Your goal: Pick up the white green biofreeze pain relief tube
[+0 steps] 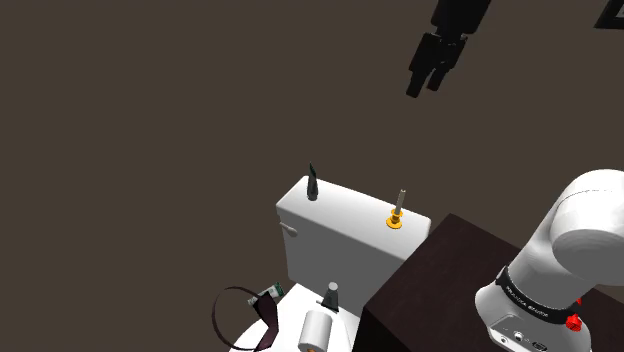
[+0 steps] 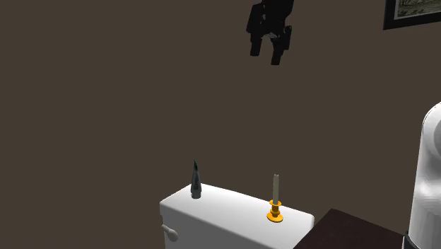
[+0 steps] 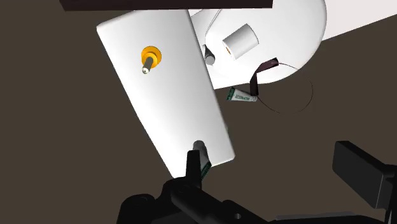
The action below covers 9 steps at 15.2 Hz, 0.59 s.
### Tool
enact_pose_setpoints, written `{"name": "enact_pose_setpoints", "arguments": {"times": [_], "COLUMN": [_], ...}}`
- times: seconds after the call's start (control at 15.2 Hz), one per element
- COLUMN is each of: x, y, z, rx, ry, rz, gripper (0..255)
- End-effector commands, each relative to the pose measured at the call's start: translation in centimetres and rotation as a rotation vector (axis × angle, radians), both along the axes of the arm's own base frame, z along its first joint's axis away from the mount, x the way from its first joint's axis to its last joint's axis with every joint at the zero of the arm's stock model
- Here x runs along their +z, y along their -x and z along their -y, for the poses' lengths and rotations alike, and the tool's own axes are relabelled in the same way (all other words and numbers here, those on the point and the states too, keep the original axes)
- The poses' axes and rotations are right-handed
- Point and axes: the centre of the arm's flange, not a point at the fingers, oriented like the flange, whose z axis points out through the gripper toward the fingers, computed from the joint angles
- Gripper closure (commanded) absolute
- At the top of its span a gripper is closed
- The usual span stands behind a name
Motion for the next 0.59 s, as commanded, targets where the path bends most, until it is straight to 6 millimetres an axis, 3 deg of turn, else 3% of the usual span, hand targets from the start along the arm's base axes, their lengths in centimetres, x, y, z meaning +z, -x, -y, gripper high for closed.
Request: {"name": "enact_pose_setpoints", "arguments": {"times": [0.0,0.53], "x": [0.0,-7.7], "y": [0.0,-6.3], "z": [0.0,-3.1], "rx": [0.0,-0.138], "ry": [0.0,0.035], "rz": [0.0,0.031], "gripper": [0,0]}}
